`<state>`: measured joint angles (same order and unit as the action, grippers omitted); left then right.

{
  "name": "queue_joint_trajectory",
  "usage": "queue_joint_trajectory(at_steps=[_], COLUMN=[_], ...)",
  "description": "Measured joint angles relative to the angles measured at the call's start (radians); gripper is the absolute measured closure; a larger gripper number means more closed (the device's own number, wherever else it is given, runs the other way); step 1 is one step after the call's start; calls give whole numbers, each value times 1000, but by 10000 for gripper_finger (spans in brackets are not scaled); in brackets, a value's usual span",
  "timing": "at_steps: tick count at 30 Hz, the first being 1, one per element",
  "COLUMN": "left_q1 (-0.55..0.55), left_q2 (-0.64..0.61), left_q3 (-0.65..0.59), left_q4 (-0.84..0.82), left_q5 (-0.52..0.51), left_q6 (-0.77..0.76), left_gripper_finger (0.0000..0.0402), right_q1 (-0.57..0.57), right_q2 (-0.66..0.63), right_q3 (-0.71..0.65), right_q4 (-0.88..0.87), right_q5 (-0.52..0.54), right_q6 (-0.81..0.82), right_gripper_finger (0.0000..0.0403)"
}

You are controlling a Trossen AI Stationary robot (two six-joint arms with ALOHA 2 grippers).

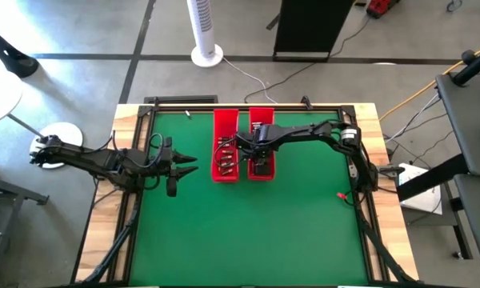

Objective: Sort batteries
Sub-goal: Put the silver battery into the right red bin

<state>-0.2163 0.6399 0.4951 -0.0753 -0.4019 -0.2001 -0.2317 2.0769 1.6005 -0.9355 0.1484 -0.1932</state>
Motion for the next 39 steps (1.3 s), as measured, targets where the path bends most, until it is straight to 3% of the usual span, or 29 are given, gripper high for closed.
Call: queue_joint_trajectory(at_steps=[13,20,27,29,32,39], left_q1=[0,0,34,80,175,500], left_q2=[-4,2,55,67,91,181], left_q3=[0,0,-4,-4,-4,-4], left_q4=[0,-64,-222,-276,-360,-560], left_q5=[0,-14,-293,-252,-100,109], left_q6=[-15,-33,-159,-213,-282,-381], left_gripper_finger=[288,288,288,288,288,288], right_q1=[6,51,192,240,309,449], right_q2=[-53,-186,-384,-420,-451,-441], right_q3=[-1,-1,-1,-1,-1,-5], right_q4=[-14,-87,-35,-7,11,17], right_q5=[0,9,78,110,144,221], right_q6=[46,101,167,175,175,196], right_gripper_finger=[305,265,243,241,244,259])
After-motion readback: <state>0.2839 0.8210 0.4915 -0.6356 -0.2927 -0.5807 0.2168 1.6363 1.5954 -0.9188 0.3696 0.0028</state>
